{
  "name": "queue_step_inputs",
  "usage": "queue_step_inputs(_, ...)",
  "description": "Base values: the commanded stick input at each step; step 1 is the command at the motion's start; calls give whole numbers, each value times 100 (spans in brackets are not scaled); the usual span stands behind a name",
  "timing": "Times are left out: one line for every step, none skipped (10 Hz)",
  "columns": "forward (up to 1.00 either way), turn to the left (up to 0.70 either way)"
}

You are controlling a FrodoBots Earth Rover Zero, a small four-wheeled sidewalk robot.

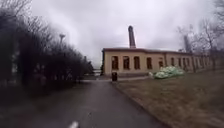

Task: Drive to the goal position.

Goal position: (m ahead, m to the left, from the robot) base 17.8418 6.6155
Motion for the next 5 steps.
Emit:
queue_step_inputs(70, 0)
queue_step_inputs(70, 0)
queue_step_inputs(70, 0)
queue_step_inputs(70, 0)
queue_step_inputs(70, 0)
